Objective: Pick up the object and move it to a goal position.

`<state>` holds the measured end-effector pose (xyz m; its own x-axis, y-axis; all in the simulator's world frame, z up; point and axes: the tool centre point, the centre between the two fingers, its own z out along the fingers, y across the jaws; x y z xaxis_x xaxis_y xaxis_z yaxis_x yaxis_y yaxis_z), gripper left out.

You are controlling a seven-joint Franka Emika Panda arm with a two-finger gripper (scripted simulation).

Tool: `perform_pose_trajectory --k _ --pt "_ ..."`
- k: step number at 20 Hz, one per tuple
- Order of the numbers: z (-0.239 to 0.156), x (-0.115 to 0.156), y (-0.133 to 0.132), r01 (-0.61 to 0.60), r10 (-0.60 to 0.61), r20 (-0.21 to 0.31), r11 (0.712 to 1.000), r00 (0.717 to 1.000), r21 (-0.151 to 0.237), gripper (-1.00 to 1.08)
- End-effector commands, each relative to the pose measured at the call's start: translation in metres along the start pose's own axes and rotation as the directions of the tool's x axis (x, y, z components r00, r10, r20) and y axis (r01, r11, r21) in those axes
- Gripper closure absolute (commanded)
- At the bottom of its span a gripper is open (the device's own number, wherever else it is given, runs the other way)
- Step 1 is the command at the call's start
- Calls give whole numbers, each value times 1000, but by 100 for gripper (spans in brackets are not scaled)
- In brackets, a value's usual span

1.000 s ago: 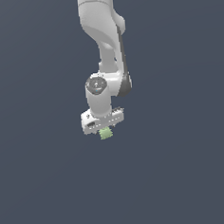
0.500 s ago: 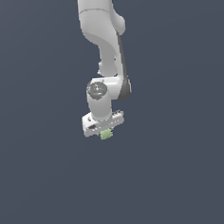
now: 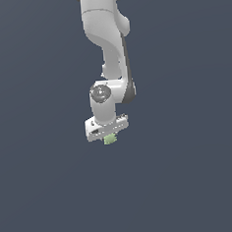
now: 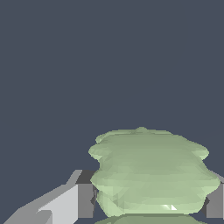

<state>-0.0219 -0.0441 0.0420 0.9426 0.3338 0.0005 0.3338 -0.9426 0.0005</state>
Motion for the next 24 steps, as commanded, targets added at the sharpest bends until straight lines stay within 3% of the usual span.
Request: perform_pose_trajectory --k 1,10,24 --pt "0 2 -1 0 0 0 1000 1000 0 108" --pt "-6 31 -10 0 0 0 1000 1000 0 108" --pt "-22 117 -37 0 0 0 1000 1000 0 108"
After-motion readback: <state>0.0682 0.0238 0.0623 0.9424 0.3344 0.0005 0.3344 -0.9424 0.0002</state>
